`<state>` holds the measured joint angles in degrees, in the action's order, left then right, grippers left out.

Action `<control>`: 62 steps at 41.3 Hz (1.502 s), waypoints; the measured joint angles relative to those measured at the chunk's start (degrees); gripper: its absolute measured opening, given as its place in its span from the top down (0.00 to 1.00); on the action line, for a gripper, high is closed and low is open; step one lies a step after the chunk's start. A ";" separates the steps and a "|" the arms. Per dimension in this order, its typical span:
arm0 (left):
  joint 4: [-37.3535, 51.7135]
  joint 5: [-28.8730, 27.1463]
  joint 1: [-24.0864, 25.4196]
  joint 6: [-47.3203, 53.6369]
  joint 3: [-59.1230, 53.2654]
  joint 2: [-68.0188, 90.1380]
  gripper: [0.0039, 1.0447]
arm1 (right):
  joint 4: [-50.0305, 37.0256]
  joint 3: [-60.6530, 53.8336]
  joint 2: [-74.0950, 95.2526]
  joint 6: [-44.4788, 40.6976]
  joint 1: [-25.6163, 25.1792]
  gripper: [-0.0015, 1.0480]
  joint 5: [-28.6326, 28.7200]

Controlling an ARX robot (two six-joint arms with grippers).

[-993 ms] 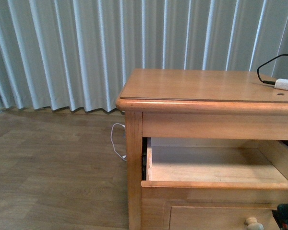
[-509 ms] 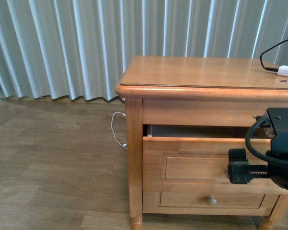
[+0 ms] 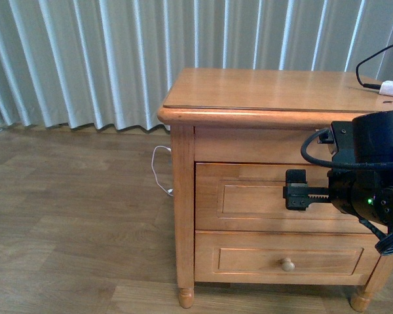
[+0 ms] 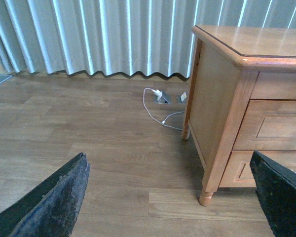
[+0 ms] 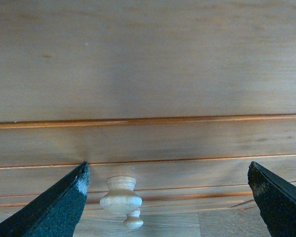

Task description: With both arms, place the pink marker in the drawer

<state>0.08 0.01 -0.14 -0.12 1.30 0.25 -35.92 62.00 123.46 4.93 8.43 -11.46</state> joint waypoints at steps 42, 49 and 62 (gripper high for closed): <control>0.00 -0.02 0.00 0.00 0.00 0.00 0.06 | 34.32 -35.21 -77.79 4.83 -6.51 0.09 21.07; 0.00 0.00 0.00 0.00 0.00 0.00 0.06 | 24.70 -39.47 -77.96 1.81 -7.13 0.18 15.45; -0.02 -0.02 0.00 0.00 0.00 0.00 0.06 | 9.16 -51.76 -85.94 -4.28 -8.46 0.72 11.41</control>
<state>0.05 -0.01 -0.14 -0.12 1.30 0.25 -26.76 10.24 37.52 0.64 -0.03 -0.05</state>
